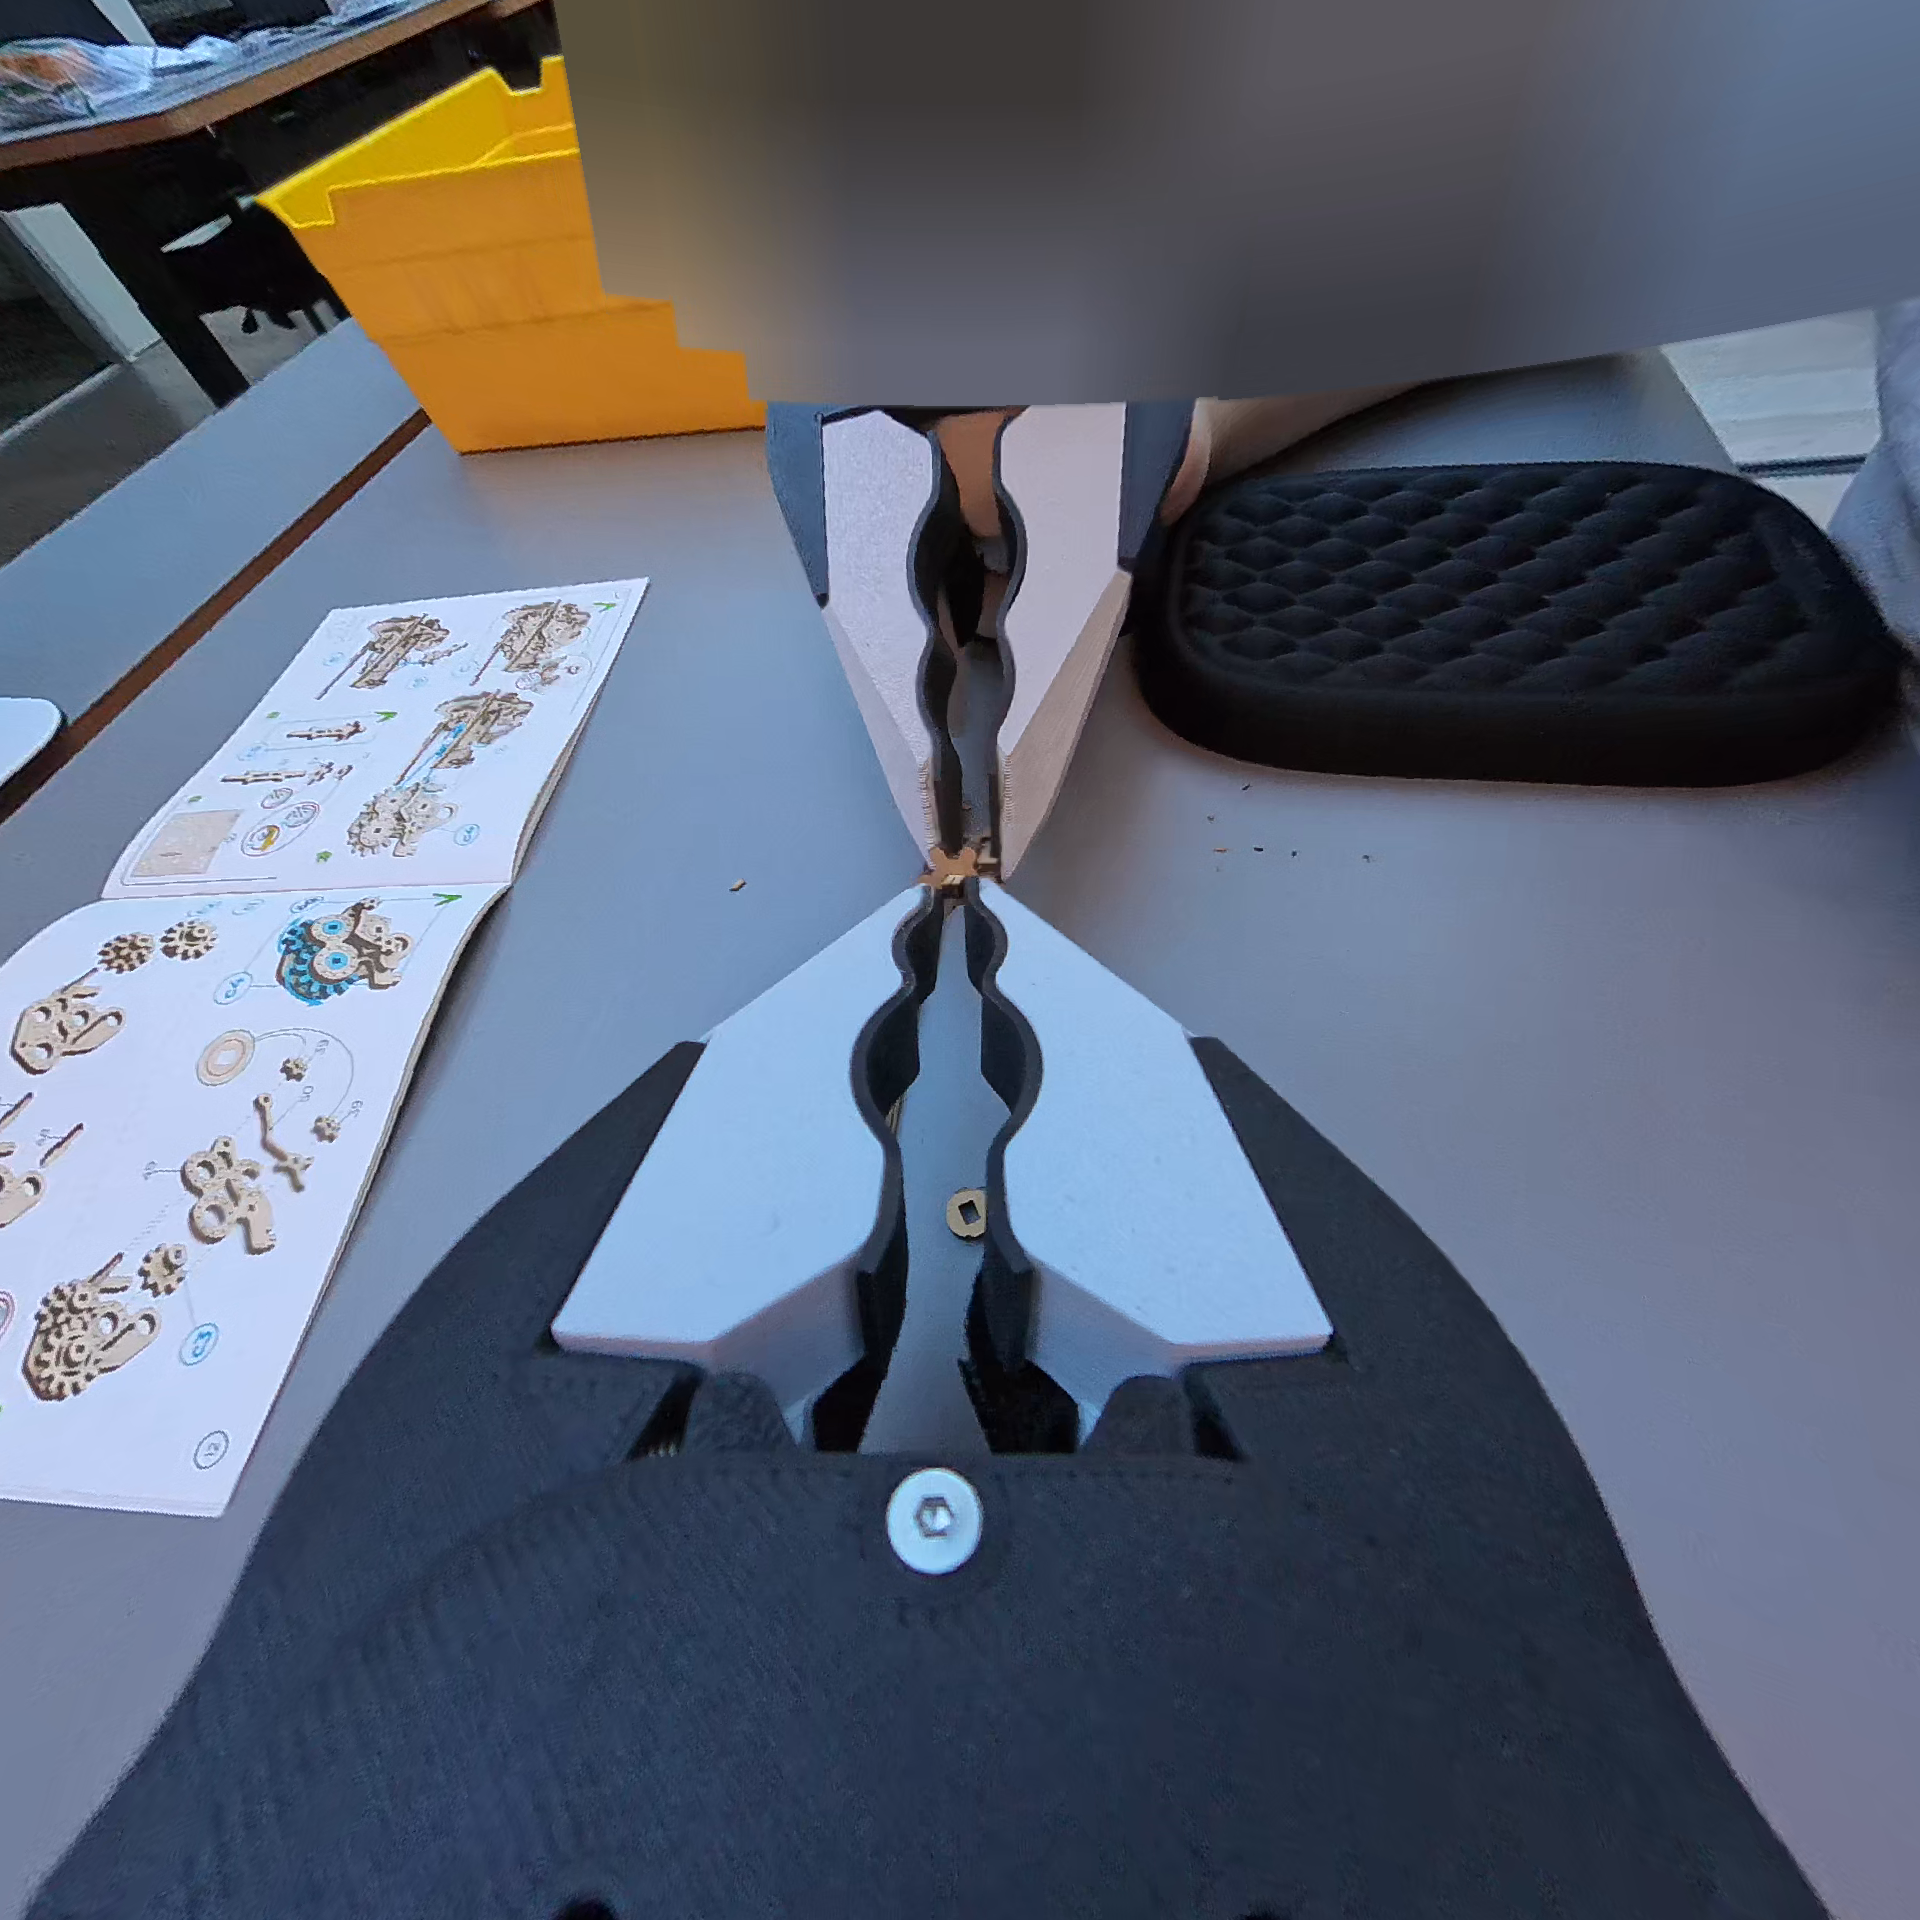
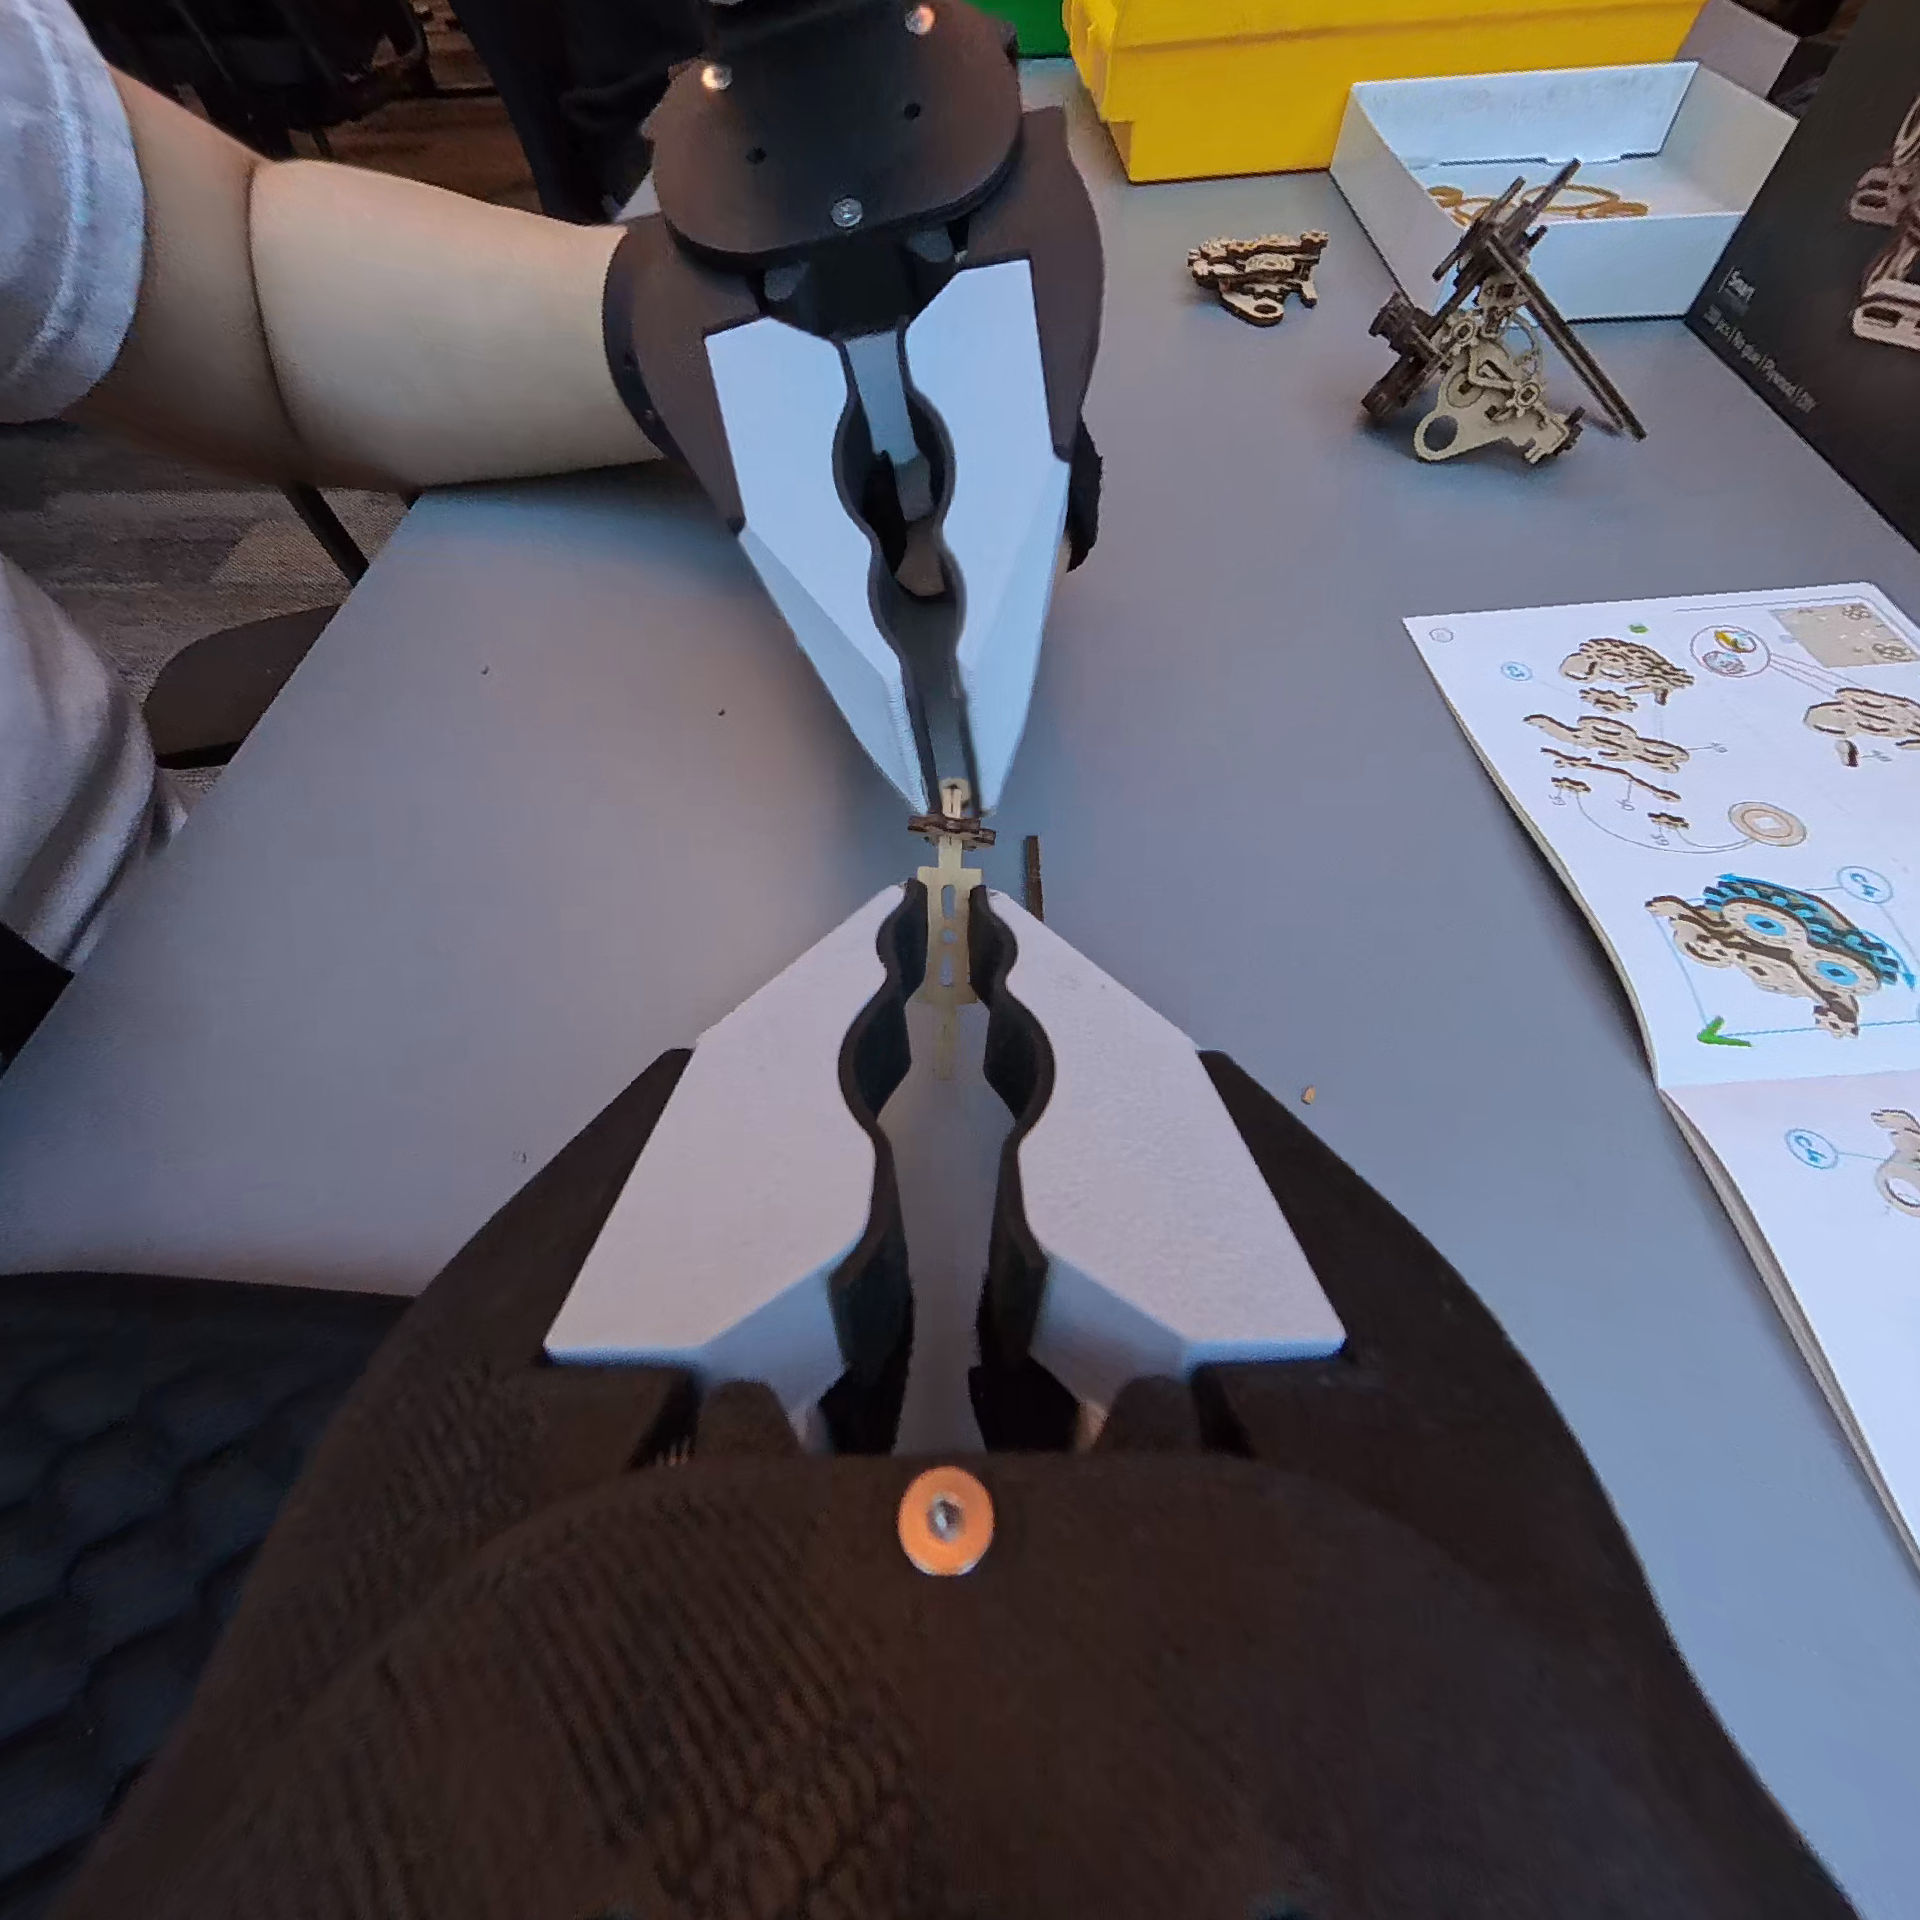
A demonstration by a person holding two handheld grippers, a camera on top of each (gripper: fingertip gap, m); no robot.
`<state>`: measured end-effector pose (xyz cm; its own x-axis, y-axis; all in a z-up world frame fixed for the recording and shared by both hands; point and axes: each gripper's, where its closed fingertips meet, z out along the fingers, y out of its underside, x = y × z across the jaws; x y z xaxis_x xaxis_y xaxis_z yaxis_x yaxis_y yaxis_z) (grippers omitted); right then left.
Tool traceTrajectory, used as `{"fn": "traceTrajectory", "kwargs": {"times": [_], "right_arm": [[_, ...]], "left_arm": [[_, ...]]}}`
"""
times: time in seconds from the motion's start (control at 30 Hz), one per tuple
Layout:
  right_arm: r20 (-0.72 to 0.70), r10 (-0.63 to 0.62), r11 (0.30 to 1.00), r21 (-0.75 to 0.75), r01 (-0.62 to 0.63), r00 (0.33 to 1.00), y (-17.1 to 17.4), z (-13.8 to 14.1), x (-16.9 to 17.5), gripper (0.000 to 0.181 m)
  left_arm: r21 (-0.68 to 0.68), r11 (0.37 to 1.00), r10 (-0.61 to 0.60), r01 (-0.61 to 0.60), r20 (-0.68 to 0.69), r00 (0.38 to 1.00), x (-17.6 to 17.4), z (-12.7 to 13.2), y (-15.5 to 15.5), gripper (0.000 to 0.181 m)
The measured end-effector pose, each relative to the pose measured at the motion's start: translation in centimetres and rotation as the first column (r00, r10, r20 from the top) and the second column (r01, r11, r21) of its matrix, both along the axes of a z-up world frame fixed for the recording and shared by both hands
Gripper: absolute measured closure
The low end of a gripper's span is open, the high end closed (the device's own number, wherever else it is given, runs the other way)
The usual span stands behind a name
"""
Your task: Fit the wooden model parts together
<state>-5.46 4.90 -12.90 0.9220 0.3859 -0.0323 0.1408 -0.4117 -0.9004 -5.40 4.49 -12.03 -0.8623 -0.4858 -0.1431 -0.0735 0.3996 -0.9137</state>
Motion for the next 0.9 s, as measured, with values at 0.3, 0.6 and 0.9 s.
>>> {"fn": "traceTrajectory", "kwargs": {"times": [0.3,0.6,0.9], "right_arm": [[0.131,0.030,0.999,0.022,-0.033,0.991,-0.1,-0.4,-0.3,0.175],[0.175,0.037,0.999,0.032,-0.044,0.984,-0.1,-0.4,-0.3,0.175],[-0.016,0.053,0.907,0.418,-0.042,0.998,-0.8,6.5,0.0,0.156]], "left_arm": [[0.021,0.999,-0.034,0.033,0.013,0.999,-0.4,-0.1,0.0,0.177],[0.092,0.994,-0.063,0.055,0.092,0.994,-0.7,-0.4,-0.2,0.180],[-0.250,0.967,-0.011,0.048,0.148,0.989,-0.7,5.4,-0.4,0.181]]}}
